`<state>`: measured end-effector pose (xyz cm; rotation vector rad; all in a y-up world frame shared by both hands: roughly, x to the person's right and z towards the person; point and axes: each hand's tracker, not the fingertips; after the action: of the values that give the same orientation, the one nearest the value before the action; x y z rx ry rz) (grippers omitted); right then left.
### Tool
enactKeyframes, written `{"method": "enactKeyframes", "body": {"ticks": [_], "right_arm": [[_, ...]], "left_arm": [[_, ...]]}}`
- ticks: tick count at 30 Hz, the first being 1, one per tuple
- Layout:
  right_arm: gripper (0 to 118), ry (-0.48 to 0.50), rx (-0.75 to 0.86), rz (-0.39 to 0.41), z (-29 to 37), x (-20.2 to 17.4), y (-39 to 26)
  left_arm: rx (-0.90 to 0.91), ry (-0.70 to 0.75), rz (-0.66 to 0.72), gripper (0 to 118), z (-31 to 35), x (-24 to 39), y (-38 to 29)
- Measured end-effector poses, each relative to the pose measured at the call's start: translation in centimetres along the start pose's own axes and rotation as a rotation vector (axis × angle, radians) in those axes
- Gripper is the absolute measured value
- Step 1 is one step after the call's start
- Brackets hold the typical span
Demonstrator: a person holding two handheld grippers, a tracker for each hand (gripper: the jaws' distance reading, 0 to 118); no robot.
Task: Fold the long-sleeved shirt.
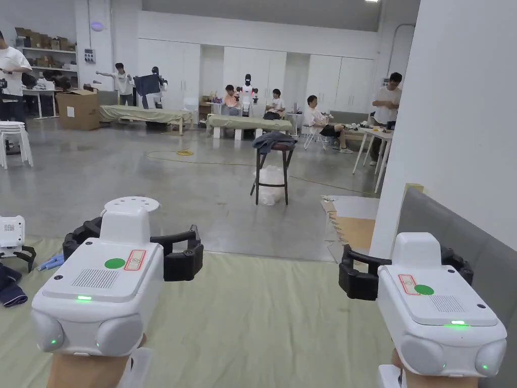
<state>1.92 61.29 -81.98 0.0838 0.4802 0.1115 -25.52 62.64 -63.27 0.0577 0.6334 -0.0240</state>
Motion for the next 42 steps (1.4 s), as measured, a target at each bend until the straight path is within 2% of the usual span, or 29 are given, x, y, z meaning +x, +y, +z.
{"method": "enactKeyframes", "body": {"ticks": [12, 34, 35, 36, 37, 38, 39, 41, 42], "right_arm": [[118, 0.005, -0.007, -0.016, -0.1, 0.1, -0.4], [118, -0.009, 0.021, 0.007, 0.6, 0.3, 0.1], [111, -0.009, 0.029, 0.012, 0.8, 0.3, 0.1], [97, -0.016, 0.040, 0.025, 1.1, 0.1, 0.3], [73, -0.025, 0.053, 0.035, 1.4, 0.1, 0.3], [24, -0.025, 0.055, 0.030, 1.5, 0.1, 0.4], [0, -0.024, 0.057, 0.025, 1.5, 0.2, 0.5], [0, -0.068, 0.067, 0.010, 2.1, 0.4, 0.7], [0, -0.050, 0.072, 0.011, 2.3, 0.6, 0.8]], "left_arm": [[-0.014, -0.007, -0.012, 111, 0.1, -0.2, -0.1], [-0.016, -0.027, 0.012, 109, 0.6, 0.2, -0.1], [-0.014, -0.025, 0.009, 105, 0.6, 0.2, -0.1], [-0.010, -0.029, 0.007, 94, 0.7, 0.1, -0.1], [-0.001, -0.033, 0.008, 76, 0.8, 0.1, -0.1], [0.006, -0.032, 0.011, 31, 1.0, 0.1, -0.1], [0.008, -0.040, 0.009, 6, 1.0, 0.1, -0.1], [0.003, -0.062, 0.036, 3, 1.1, -0.3, 0.0], [-0.012, -0.080, 0.033, 3, 1.1, -0.4, 0.0]]}}
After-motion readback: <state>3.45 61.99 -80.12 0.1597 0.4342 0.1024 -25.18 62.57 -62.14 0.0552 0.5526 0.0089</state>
